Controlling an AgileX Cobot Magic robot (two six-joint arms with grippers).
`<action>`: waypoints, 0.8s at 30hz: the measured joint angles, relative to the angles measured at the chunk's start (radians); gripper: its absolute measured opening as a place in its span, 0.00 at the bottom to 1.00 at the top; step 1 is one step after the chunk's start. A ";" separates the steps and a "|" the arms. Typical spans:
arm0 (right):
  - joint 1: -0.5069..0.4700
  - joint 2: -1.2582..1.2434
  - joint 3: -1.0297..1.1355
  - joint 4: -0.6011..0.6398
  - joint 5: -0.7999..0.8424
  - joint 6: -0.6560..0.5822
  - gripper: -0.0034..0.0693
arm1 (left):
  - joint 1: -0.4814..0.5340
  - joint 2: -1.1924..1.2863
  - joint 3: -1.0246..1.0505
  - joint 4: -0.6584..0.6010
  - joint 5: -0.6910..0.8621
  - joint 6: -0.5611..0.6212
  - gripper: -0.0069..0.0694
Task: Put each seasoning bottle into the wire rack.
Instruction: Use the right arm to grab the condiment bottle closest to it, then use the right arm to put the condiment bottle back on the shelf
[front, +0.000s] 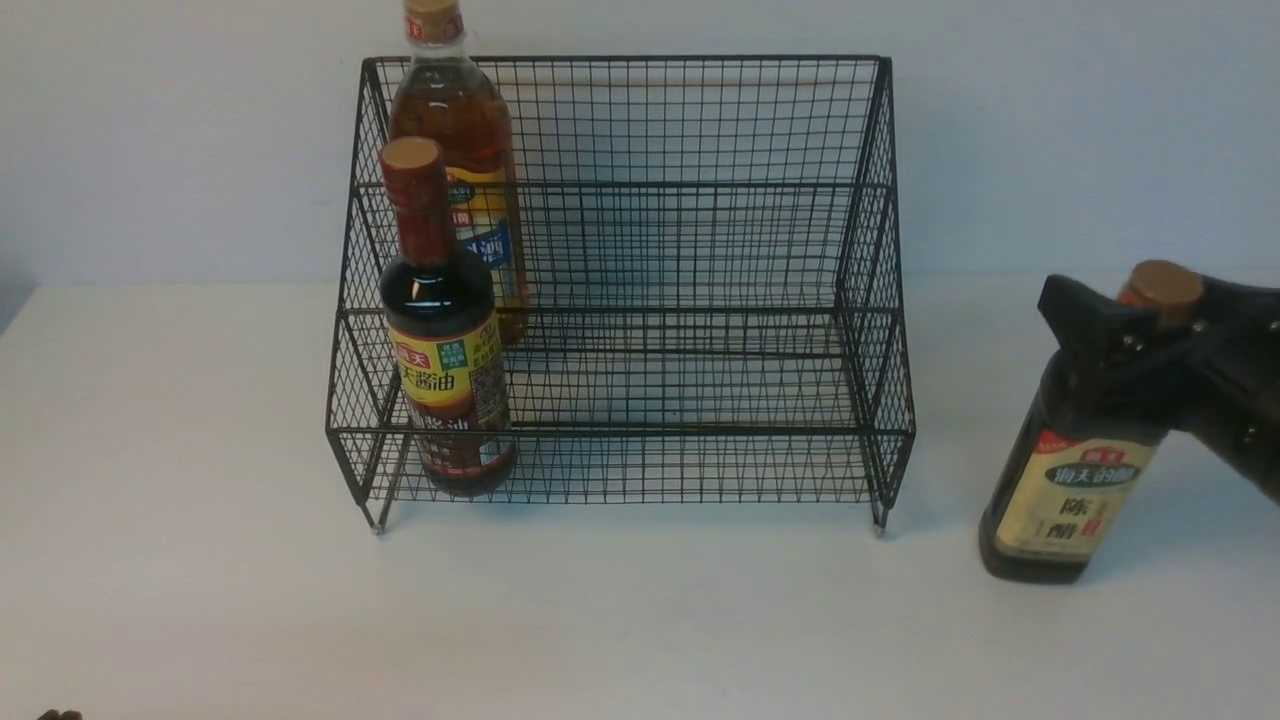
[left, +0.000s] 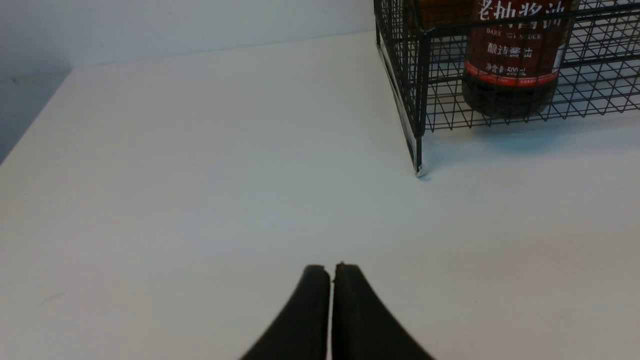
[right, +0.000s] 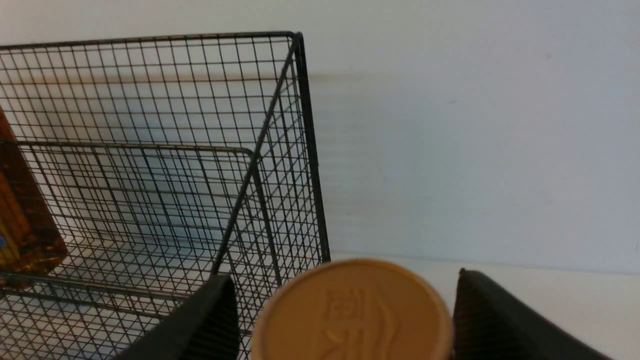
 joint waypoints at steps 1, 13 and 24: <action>0.000 0.005 0.000 0.005 0.000 -0.003 0.62 | 0.000 0.000 0.000 0.000 0.000 0.000 0.08; 0.006 -0.119 -0.067 -0.140 0.199 0.047 0.48 | 0.000 0.000 0.000 -0.001 0.000 0.000 0.08; 0.130 -0.155 -0.440 -0.371 0.383 0.311 0.48 | 0.000 0.000 0.000 -0.001 0.000 0.000 0.08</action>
